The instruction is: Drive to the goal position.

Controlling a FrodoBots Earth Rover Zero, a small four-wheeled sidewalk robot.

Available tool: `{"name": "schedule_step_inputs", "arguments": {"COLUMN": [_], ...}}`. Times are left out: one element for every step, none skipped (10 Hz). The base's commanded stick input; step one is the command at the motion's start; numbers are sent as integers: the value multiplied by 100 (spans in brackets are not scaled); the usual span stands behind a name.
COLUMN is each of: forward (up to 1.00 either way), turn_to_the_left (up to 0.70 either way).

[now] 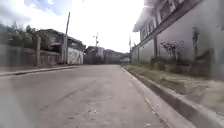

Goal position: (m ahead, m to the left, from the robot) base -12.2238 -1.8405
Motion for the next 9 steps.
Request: {"name": "schedule_step_inputs", "arguments": {"forward": [100,100,100,100,100,100,100,100,100], "turn_to_the_left": [0,0,0,0,0,0,0,0,0]}}
